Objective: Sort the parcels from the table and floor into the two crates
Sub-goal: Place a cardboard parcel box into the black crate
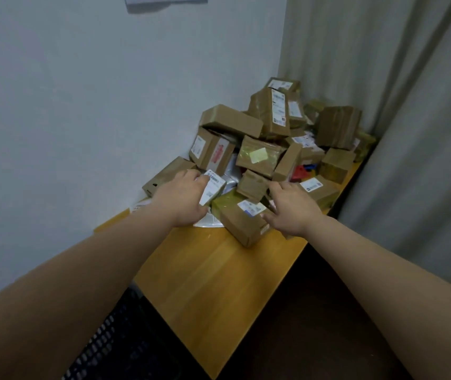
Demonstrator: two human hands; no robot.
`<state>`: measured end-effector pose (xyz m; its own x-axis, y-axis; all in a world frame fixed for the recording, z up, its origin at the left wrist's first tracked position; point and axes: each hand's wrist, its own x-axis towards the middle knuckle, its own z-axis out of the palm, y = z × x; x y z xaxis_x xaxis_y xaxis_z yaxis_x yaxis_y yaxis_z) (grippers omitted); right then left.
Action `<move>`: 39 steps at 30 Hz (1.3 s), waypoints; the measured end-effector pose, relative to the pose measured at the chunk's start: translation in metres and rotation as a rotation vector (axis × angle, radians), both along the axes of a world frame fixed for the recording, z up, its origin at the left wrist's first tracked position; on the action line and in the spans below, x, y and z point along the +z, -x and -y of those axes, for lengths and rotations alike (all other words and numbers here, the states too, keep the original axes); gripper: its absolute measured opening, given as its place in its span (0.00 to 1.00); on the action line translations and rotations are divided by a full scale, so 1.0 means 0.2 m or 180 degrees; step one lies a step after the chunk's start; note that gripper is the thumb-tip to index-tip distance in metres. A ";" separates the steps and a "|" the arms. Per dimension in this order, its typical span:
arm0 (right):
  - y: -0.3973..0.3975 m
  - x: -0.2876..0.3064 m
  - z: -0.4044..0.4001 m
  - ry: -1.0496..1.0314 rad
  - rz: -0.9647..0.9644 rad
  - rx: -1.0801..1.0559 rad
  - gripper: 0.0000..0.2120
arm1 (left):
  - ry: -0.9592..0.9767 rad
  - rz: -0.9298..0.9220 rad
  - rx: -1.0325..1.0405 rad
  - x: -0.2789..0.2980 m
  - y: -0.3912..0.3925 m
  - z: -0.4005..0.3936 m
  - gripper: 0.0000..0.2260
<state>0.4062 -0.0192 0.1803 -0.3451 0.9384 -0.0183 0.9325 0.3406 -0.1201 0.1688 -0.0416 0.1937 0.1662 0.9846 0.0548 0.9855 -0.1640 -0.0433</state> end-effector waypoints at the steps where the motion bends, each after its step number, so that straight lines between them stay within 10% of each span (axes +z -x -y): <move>1: -0.02 0.00 -0.07 0.0041 0.0014 -0.0028 0.33 | 0.0025 0.0064 0.0000 -0.02 -0.01 -0.07 0.31; 20: -0.08 -0.06 -1.42 0.0034 -0.0342 0.0328 0.29 | -0.0337 0.0206 0.0496 -0.03 -0.21 -1.32 0.28; 26: -0.06 -0.08 -1.75 0.0139 -0.0554 0.0499 0.27 | -0.0188 -0.0479 0.0838 0.03 -0.20 -1.69 0.42; 39: -0.07 -0.12 -1.91 0.0132 -0.0696 0.0383 0.18 | -0.0380 -0.0022 0.0982 -0.04 -0.12 -1.65 0.29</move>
